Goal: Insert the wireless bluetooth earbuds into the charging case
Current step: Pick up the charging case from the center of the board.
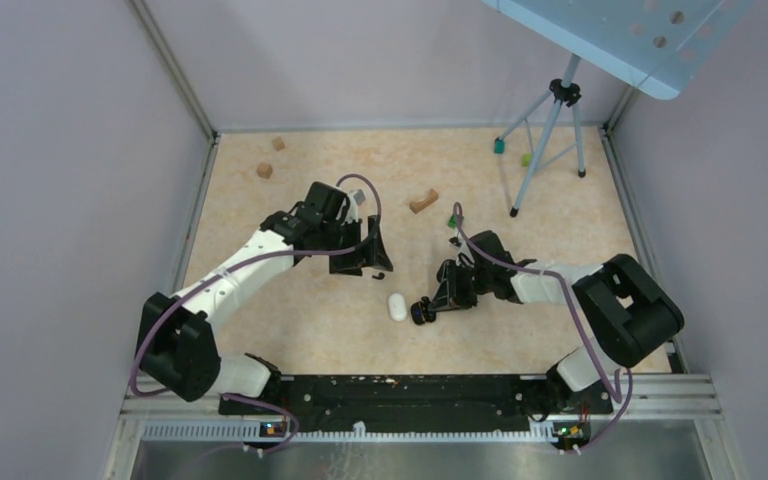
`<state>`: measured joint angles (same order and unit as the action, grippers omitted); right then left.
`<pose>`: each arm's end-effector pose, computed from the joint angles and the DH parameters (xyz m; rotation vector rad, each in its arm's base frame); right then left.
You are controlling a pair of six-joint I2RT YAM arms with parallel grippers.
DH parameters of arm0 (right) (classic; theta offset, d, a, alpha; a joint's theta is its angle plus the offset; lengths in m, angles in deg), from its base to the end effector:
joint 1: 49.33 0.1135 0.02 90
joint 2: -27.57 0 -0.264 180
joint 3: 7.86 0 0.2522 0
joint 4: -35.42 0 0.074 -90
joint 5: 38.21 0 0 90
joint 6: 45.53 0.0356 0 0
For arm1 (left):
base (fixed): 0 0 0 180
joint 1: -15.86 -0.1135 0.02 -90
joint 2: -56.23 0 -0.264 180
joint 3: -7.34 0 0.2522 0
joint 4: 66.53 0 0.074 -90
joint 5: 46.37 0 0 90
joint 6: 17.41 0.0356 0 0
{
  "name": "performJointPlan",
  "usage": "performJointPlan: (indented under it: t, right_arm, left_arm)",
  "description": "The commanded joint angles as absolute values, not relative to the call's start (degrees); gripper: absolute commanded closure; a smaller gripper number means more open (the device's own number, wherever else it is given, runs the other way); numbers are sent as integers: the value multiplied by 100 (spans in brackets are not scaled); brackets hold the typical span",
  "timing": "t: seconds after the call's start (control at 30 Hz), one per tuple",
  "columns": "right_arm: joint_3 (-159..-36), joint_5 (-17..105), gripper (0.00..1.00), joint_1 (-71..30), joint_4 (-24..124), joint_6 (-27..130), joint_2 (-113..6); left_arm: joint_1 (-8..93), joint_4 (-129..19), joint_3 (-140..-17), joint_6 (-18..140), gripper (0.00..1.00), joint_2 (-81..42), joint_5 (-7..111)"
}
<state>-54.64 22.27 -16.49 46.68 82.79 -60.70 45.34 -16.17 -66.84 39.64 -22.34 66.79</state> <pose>0.2127 0.1582 0.1267 -0.1101 2.7004 1.1047 0.2375 -0.1503 0.2658 0.0931 2.6796 -0.9094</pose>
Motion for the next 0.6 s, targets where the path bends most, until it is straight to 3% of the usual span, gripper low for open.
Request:
performJointPlan:
  t: [0.0,0.33,0.5,0.57]
  right_arm:
    - [-5476,2330,86,-1580,4674,8133,-6054]
    - [-5581,2460,100,-1567,4900,8151,-5752]
    - [-5633,2627,100,-1567,5137,8267,-5439]
    - [-5642,2712,100,-1567,5190,8309,-5284]
  left_arm:
    - [4530,-1829,-6657,3905,14,-2314,6732]
    - [4526,-1954,-6586,3821,14,-2269,6855]
    - [4525,-2466,-6514,3463,10,-2018,7182]
    - [4526,-2533,-6534,3431,3,-1960,7133]
